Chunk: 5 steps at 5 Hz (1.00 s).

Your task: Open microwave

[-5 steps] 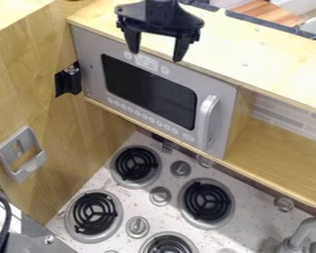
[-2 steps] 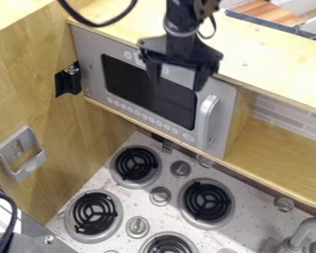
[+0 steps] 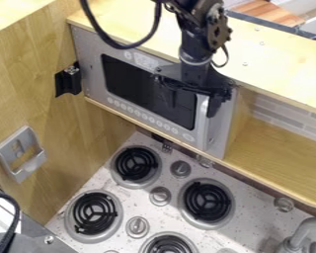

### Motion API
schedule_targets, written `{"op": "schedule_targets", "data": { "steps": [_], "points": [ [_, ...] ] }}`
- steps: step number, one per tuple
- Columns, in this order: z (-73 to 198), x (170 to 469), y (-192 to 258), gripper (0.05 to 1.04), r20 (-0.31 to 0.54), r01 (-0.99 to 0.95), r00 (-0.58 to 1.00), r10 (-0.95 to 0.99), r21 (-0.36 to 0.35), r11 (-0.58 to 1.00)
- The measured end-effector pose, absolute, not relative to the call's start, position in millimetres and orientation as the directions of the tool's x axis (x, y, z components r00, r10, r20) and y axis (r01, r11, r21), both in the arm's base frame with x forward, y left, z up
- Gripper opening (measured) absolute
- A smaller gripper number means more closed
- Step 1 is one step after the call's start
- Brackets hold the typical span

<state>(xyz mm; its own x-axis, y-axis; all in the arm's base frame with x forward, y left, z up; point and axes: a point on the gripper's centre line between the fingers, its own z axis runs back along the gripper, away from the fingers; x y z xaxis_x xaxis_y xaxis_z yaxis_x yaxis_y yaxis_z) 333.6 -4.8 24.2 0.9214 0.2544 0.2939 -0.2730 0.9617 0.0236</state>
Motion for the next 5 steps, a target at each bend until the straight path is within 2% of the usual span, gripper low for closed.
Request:
{"op": "schedule_targets", "data": {
  "steps": [2,3,5],
  "points": [
    [5.2,344.6,-11.3,0.998,0.265,-0.233,0.938,0.223,0.009,0.972],
    [-2.2,350.7,-14.2,0.965,0.268,-0.204,0.943,0.198,-0.007,0.979],
    [-2.6,355.4,-14.0,0.407,0.274,-0.193,0.945,0.177,0.031,0.981]
  ]
}}
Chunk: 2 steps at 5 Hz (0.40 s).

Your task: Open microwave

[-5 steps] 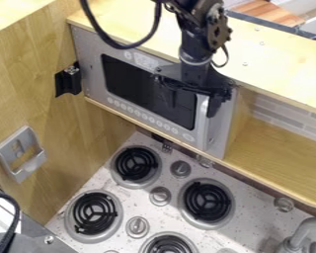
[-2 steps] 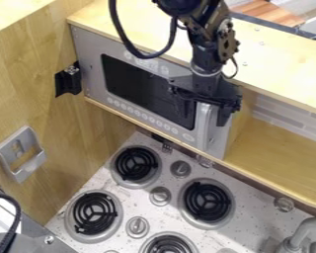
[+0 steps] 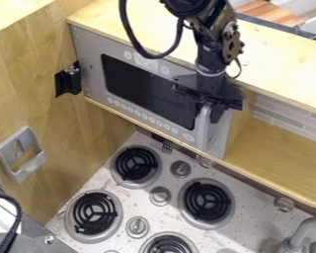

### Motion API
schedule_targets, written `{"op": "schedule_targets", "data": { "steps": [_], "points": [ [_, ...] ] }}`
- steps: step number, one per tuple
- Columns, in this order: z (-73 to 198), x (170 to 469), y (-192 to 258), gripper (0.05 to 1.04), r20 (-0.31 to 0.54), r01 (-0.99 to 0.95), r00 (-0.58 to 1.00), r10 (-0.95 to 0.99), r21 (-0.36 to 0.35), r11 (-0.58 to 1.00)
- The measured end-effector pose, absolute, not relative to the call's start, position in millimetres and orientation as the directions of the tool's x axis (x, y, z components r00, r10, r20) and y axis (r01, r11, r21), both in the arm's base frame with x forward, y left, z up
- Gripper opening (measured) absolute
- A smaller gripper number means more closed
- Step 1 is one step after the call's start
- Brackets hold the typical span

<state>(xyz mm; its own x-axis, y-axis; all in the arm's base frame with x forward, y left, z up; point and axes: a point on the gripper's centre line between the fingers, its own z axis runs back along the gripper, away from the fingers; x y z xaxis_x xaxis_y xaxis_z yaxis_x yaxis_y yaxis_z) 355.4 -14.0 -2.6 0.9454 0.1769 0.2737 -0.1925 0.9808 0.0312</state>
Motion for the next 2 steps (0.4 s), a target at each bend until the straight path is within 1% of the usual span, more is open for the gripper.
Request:
{"op": "schedule_targets", "data": {
  "steps": [1,2],
  "points": [
    [-4.4,352.6,-14.4,0.359,0.277,-0.192,0.945,0.175,0.036,0.981],
    [-5.6,349.3,-14.1,0.359,0.272,-0.191,0.946,0.174,0.037,0.981]
  ]
}}
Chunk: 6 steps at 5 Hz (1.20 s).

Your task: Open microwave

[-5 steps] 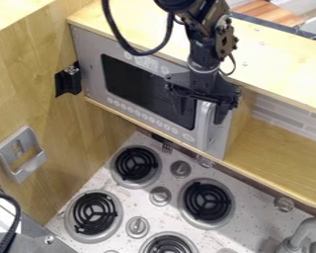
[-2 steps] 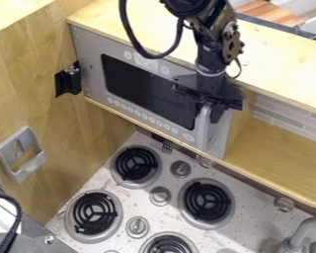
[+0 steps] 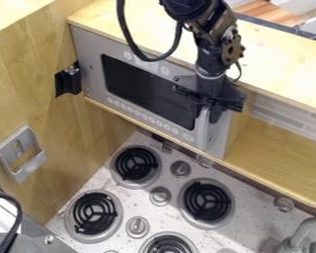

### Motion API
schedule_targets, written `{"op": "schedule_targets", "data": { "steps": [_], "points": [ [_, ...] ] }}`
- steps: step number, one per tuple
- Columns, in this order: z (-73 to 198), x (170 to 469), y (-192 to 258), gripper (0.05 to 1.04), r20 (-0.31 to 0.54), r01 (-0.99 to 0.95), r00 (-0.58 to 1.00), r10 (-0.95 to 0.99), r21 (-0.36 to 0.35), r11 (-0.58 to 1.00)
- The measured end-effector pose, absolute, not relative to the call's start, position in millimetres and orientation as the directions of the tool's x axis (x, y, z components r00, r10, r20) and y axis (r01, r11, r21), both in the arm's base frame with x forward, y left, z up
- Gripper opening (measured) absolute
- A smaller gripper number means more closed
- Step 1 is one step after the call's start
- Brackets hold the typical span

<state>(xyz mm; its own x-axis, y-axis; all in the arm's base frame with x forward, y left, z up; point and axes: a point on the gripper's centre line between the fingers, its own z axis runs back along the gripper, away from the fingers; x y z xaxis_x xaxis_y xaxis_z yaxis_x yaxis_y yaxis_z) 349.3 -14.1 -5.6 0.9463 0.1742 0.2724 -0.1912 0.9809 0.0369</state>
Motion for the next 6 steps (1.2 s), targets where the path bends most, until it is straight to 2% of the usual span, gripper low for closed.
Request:
{"op": "schedule_targets", "data": {
  "steps": [3,4,5,6],
  "points": [
    [-0.2,291.6,4.2,0.359,0.179,-0.183,0.971,0.158,0.135,0.974],
    [-1.0,272.5,8.1,0.406,0.150,-0.196,0.973,0.174,0.141,0.970],
    [-1.5,262.8,12.4,0.717,0.119,-0.294,0.952,0.282,0.104,0.950],
    [-1.4,260.8,12.8,0.977,0.105,-0.292,0.954,0.281,0.108,0.950]
  ]
}}
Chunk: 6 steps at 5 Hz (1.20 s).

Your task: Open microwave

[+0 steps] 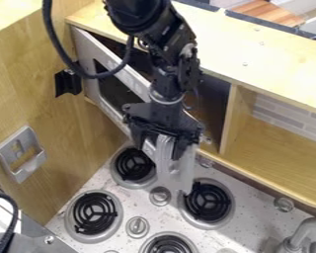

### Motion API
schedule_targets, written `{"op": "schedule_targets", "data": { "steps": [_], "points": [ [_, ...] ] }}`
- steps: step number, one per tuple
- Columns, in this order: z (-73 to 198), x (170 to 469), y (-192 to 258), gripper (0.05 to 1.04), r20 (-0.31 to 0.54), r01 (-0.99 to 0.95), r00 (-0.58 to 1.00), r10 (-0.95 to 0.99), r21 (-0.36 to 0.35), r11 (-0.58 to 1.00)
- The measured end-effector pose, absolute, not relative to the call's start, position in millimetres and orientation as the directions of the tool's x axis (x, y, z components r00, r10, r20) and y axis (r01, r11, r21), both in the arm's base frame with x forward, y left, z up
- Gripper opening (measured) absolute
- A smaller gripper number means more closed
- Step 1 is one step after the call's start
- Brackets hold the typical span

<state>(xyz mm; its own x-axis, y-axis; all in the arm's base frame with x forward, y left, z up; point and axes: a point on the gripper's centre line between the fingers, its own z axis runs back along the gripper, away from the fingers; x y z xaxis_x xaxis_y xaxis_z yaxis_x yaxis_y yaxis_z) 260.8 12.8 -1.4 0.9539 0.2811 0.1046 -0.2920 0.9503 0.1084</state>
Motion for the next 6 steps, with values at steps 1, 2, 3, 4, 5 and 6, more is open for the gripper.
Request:
{"op": "schedule_targets", "data": {
  "steps": [1,2,3,4,5,6],
  "points": [
    [0.6,262.6,10.7,0.999,0.103,-0.284,0.956,0.273,0.114,0.952],
    [17.9,263.7,10.9,0.999,0.139,-0.310,0.946,0.293,0.129,0.942],
    [59.8,270.7,0.5,0.999,0.228,-0.310,0.937,0.265,0.194,0.931],
    [103.5,281.4,-10.2,0.999,0.339,-0.326,0.910,0.240,0.226,0.918],
    [104.9,307.6,-23.6,0.999,0.385,-0.265,0.904,0.188,0.158,0.951],
    [89.7,324.7,-28.1,0.999,0.370,-0.232,0.912,0.176,0.112,0.966]
  ]
}}
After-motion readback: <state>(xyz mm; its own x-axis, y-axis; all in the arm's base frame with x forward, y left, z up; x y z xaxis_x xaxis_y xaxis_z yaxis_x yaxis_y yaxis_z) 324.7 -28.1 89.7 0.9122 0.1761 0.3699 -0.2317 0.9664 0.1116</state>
